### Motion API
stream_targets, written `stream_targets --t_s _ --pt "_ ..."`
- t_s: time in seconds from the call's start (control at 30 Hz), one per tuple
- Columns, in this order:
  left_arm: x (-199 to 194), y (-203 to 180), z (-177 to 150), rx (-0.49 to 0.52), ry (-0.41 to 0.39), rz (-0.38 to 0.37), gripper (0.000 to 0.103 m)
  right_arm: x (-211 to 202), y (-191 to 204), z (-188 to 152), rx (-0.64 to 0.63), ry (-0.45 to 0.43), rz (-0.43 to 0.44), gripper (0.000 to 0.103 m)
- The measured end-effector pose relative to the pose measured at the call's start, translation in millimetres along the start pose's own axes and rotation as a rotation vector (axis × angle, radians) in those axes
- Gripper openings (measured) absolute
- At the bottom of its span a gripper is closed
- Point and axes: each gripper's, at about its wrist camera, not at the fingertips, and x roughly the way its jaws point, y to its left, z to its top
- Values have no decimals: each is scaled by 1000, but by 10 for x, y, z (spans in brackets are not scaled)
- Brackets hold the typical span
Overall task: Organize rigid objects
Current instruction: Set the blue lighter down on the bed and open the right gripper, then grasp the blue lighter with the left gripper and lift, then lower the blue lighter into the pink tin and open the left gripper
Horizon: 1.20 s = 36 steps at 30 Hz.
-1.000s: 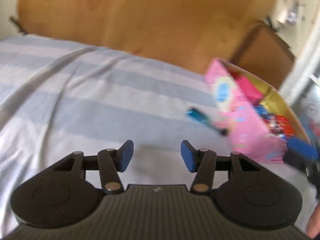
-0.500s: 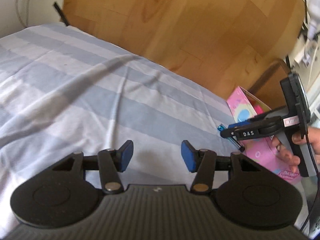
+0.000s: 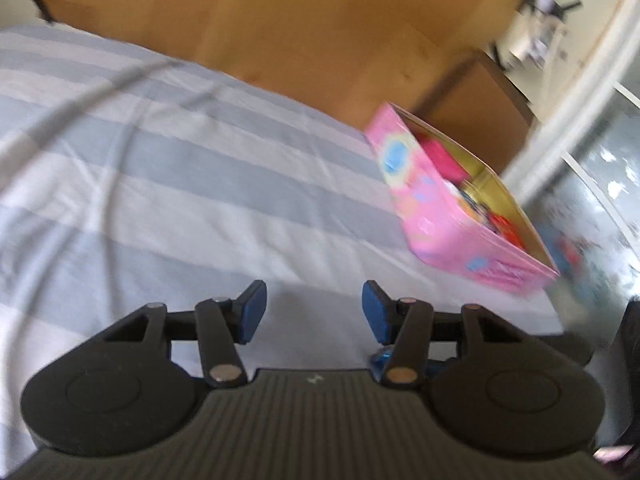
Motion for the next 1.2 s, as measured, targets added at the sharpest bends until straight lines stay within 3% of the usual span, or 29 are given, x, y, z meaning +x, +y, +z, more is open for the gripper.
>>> stream_targets --t_s 0.07,0.2,0.3,0.33,0.37,0.4,0.53,0.67,0.7,0.73,0.93,1.07,1.2 --pt "35 -90 -34 -1 31 -27 55 -140 -11 -211 83 -84 -39 32" --pt "36 -256 -114 9 69 -51 55 -252 -133 -429 198 -144 -39 33" --pt "24 -327 -200 -6 117 -76 55 -276 -119 -444 193 -153 -35 34" --pt "39 -344 -220 -11 135 -80 55 -276 -97 -437 187 -157 -38 32" --pt "67 -369 -249 -15 152 -78 55 -267 -80 -443 183 -160 -39 17" --pt "107 -385 -280 -16 171 -77 55 -267 -66 -459 186 -170 -38 14" --pt "226 -464 -275 -46 196 -89 54 -302 -191 -501 303 -217 25 14" --pt "378 -661 -190 -37 220 -135 50 -432 -99 -591 294 -278 -31 14" --pt "421 -735 -158 -24 221 -140 38 -464 -107 -577 289 -293 -49 14" --pt "465 -824 -114 -7 222 -158 33 -487 -110 -560 286 -304 -67 14" --pt "657 -1374 377 138 143 -200 29 -664 -366 -380 285 -422 -243 14" --pt "990 -1763 790 245 92 -185 29 -690 -780 -123 328 -499 -340 14" --pt "1468 -1975 1077 299 86 -169 30 -584 -1306 102 384 -518 -396 14"
